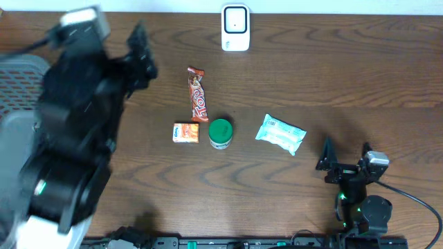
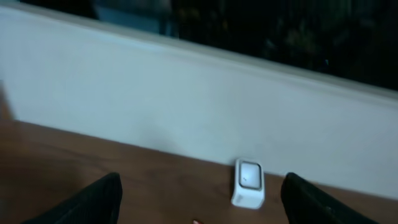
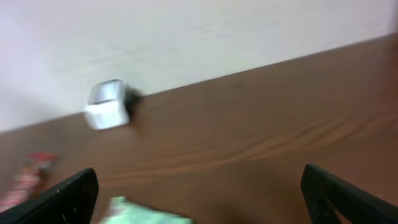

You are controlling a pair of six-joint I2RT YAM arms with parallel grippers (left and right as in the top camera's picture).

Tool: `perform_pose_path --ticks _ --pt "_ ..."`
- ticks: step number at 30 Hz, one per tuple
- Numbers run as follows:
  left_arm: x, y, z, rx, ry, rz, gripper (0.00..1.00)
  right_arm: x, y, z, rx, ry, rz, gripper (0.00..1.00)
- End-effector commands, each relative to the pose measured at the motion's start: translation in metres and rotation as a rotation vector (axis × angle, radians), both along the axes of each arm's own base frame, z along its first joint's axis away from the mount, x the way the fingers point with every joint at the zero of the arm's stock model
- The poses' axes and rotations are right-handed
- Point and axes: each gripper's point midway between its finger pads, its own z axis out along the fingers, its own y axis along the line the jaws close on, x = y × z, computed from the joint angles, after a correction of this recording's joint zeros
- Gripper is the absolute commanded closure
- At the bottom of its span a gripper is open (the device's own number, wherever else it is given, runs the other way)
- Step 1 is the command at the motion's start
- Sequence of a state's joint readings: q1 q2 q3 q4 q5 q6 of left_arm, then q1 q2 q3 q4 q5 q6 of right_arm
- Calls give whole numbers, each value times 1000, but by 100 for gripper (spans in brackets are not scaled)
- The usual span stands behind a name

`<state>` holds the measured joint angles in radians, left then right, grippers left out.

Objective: Scan the item barcode

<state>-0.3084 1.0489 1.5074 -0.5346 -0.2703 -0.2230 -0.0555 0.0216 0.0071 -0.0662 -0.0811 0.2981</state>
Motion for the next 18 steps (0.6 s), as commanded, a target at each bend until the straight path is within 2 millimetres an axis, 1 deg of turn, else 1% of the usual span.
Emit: perform_pose_path --ticks 1,2,4,5,6,7,8,10,11,13,14,15,16,18 --pt "-37 27 24 15 -74 84 18 -6 36 -5 234 88 184 1" --pt "-44 29 30 7 -94 83 18 -9 37 -12 253 152 183 1" --pt "-58 33 40 -7 -134 84 18 -16 32 -22 260 275 138 1" --pt "-63 35 45 -16 -158 84 18 -22 28 -22 249 333 109 1" --pt "-67 36 50 -23 -177 85 18 -27 24 -17 229 377 79 1" --pt "-70 37 55 -30 -197 86 18 -32 17 -8 201 410 44 1" --pt "-73 38 59 -35 -212 87 18 -36 11 7 167 429 11 1" --pt "-77 40 61 -38 -221 87 18 -43 4 41 99 431 -15 1" --pt "-77 40 59 -34 -215 87 18 -47 3 64 55 416 -6 1" --pt "-79 40 55 -6 -198 85 18 -51 4 99 34 378 2 1" --pt "-79 40 55 0 -198 85 18 -53 8 110 38 366 24 1" --pt "-79 40 56 0 -199 85 18 -60 18 117 52 375 83 1" --pt "-79 40 56 -1 -199 84 18 -70 24 118 50 403 118 1" --pt "-82 41 58 -4 -209 85 18 -72 28 122 40 395 144 1"
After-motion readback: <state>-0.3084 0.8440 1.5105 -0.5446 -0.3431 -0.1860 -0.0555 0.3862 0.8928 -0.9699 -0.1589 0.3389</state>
